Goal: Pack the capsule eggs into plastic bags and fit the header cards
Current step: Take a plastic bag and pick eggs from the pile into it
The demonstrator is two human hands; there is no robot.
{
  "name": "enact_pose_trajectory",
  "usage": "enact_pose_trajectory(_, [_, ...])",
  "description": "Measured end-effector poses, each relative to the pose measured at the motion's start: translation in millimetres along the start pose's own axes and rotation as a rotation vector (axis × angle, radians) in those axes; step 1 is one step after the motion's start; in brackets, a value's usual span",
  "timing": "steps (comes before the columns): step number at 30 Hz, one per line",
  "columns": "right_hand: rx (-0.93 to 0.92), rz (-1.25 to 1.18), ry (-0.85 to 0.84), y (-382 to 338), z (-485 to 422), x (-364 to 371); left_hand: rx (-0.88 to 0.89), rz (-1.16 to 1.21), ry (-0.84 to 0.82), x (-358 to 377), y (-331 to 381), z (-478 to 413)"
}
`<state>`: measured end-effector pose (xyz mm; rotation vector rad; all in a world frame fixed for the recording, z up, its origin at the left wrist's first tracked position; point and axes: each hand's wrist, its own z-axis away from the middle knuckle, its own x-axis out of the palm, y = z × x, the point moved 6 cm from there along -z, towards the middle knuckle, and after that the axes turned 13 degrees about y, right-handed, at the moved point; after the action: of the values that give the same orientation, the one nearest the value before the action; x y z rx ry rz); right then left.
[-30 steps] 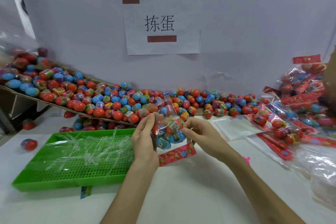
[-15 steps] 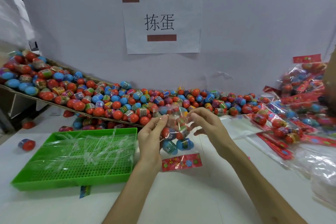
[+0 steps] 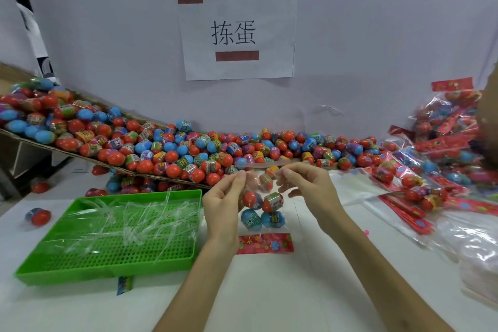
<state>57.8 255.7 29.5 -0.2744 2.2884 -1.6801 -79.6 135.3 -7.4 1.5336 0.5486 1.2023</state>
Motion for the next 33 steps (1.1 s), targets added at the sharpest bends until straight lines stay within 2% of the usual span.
enact_pose_trajectory(7, [-0.039,0.046,0.093,1.8,-1.0,-4.8,0.08,-0.029,-0.045,4.9,2.5,5.4])
enact_pose_trajectory(9, [-0.106,0.122,0.166,0.7,0.6,-7.3,0.098,-0.033,-0.046,5.7,2.9,6.5])
enact_pose_trajectory(12, [-0.432,0.268,0.285,-18.7,12.3,-9.1,0.137,-0.059,-0.056,6.1,3.5,7.7])
enact_pose_trajectory(14, [-0.648,0.277,0.262,-30.9,23.3,-2.4,0.173,-0.087,-0.086,7.6,3.3,9.0])
enact_pose_trajectory(16, [-0.752,0.261,0.202,-36.4,30.9,6.9,0.237,-0.122,-0.119,9.8,4.3,11.5])
enact_pose_trajectory(21, [-0.76,0.212,0.102,-35.8,38.9,18.7,0.38,-0.199,-0.171,12.7,7.9,17.7])
enact_pose_trajectory(27, [-0.732,0.183,0.164,-34.2,36.2,14.9,0.514,-0.277,-0.189,15.3,11.7,26.0])
enact_pose_trajectory(33, [-0.746,0.196,0.156,-33.0,33.7,13.3,0.569,-0.337,-0.191,15.5,10.0,25.8])
